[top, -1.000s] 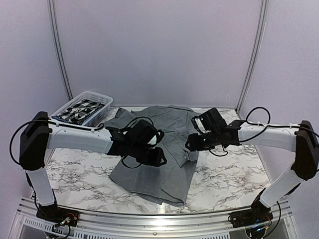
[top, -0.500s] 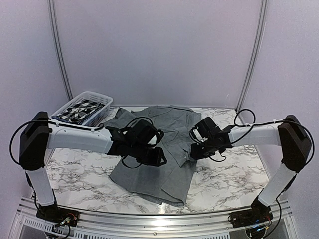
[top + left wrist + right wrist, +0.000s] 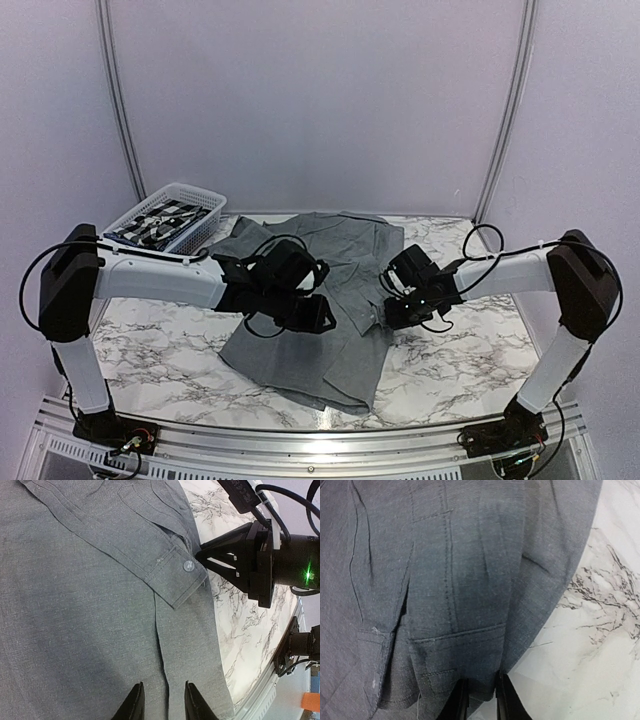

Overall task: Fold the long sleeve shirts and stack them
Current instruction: Pick up the sleeve from the 1/3-folded shirt, then fold the sleeve of the 1/3-folded shirt.

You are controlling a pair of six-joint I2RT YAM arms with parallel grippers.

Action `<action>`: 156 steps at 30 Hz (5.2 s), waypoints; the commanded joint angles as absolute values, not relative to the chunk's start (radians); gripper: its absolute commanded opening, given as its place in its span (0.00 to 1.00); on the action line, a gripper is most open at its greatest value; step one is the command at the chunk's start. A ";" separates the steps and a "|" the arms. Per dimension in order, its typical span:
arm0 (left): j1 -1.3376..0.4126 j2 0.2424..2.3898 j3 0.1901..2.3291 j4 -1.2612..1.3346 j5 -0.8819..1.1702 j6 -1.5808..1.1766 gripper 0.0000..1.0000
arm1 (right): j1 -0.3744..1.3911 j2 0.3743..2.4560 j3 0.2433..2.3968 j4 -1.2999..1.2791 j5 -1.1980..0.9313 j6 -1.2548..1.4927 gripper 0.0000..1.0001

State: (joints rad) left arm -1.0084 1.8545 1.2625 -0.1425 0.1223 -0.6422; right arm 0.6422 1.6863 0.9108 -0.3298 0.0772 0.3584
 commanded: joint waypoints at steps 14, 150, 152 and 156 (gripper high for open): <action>-1.019 1.983 1.368 -0.103 0.167 -0.647 0.32 | 0.689 1.593 1.037 -0.479 0.147 0.394 0.00; -1.105 1.762 1.246 -0.208 0.138 -0.170 0.00 | 0.809 1.453 0.985 -0.558 -0.104 0.652 0.00; -1.111 1.767 1.243 -0.210 0.137 -0.175 0.00 | 0.819 1.435 0.959 -0.554 -0.105 0.662 0.00; -1.120 1.778 1.237 -0.212 0.144 -0.179 0.00 | 0.838 1.414 0.930 -0.554 -0.110 0.676 0.00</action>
